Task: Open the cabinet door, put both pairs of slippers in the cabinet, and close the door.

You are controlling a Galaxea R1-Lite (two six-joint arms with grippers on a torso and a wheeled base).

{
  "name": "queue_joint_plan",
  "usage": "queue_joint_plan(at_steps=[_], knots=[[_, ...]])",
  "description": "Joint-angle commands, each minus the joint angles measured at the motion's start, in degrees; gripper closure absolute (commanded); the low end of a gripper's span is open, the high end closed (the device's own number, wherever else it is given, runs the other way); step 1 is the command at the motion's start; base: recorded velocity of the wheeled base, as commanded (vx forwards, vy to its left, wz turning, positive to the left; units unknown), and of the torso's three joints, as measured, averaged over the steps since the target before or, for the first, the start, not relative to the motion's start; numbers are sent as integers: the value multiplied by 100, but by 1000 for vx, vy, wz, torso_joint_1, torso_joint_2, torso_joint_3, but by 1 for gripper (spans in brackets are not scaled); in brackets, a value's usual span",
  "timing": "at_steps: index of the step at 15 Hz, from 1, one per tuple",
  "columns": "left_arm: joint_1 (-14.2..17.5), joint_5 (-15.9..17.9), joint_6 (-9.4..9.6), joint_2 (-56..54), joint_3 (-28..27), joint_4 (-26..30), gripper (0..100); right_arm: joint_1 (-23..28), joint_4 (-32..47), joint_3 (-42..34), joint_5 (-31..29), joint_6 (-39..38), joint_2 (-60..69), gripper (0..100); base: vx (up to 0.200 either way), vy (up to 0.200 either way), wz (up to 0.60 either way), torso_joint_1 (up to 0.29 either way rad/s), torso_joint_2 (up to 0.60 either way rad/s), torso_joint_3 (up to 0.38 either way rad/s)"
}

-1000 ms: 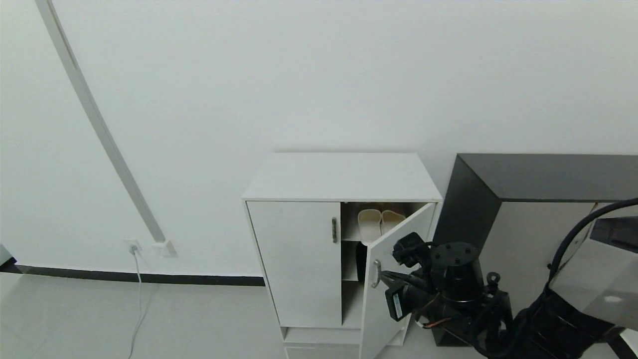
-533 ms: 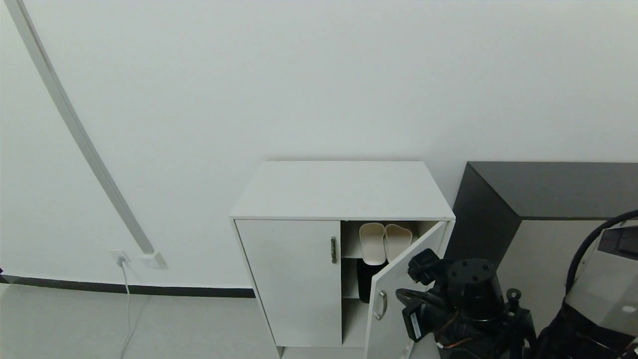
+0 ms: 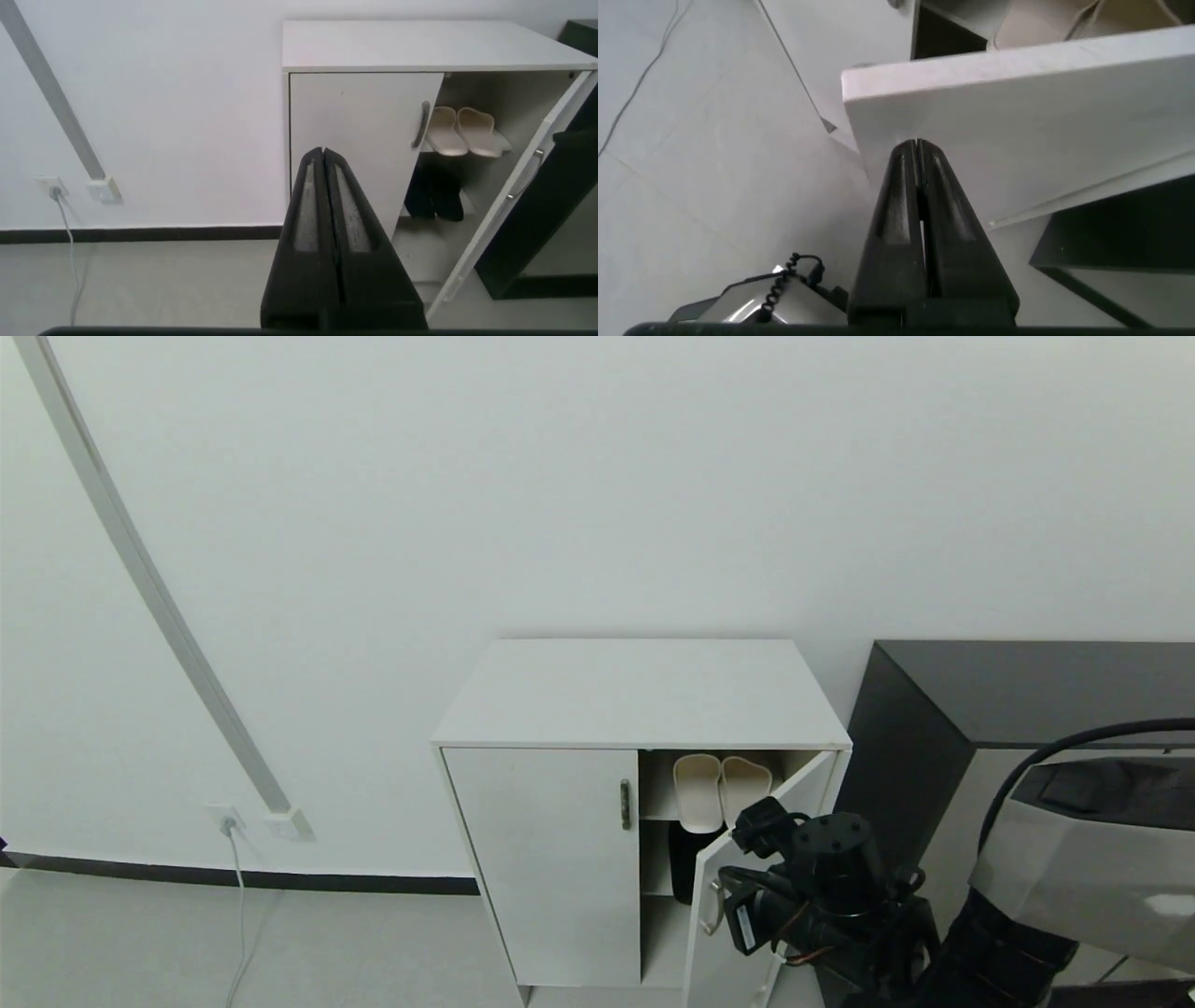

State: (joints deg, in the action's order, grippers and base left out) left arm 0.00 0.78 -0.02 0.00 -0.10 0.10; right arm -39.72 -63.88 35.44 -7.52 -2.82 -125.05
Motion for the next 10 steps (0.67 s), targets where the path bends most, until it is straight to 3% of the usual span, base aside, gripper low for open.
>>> queue_joint_plan(at_steps=[1,10], knots=[[0,1,-6,0,1,-1,100,78,-2,350,-4,0,-397,100,0,0,0,0,0,0],[0,1,2,0,1,-1,100,482,-2,1791,5,-26,-1320,100,0,0,0,0,0,0]])
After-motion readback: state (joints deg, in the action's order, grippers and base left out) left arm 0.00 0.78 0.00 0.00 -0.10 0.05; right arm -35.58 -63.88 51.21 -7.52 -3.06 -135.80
